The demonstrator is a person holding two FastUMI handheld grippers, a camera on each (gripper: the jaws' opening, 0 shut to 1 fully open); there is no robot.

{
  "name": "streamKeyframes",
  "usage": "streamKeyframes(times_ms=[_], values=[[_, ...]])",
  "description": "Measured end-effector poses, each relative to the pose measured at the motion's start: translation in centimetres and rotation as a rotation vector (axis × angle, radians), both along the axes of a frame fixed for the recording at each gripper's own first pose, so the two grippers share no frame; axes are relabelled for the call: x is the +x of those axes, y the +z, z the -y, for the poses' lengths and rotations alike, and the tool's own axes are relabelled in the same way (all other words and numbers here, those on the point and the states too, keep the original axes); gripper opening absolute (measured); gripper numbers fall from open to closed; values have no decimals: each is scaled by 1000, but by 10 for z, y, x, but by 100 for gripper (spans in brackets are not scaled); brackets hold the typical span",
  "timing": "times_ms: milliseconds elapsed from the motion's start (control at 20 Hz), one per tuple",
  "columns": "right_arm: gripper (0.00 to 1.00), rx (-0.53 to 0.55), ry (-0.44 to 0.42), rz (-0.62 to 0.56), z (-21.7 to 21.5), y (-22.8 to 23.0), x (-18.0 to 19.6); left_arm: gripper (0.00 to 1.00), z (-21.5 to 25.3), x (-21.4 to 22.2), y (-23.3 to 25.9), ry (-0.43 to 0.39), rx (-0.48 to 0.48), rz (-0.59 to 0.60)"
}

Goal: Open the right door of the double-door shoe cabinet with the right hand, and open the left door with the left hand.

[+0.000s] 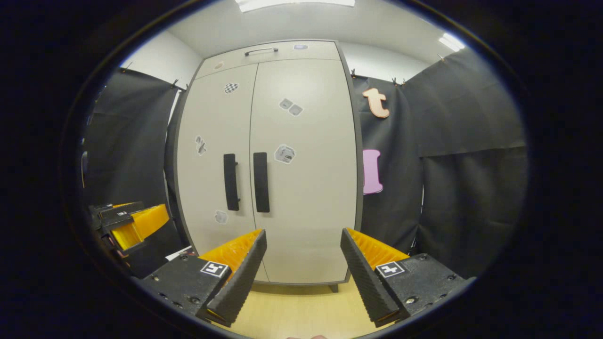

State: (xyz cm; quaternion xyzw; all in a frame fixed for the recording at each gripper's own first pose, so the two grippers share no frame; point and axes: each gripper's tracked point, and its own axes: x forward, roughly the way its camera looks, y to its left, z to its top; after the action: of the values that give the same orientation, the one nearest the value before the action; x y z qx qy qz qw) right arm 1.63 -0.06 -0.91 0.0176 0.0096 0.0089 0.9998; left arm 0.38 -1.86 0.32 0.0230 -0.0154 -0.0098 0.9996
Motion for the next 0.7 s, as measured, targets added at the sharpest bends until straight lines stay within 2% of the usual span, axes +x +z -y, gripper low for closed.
streamKeyframes(times_ms=[400, 700], values=[[98, 7, -20, 14, 2, 7, 5, 95, 3, 7, 0, -16, 8, 4], [99, 15, 9, 38, -17, 35, 44, 95, -2, -3, -5, -19, 24, -8]])
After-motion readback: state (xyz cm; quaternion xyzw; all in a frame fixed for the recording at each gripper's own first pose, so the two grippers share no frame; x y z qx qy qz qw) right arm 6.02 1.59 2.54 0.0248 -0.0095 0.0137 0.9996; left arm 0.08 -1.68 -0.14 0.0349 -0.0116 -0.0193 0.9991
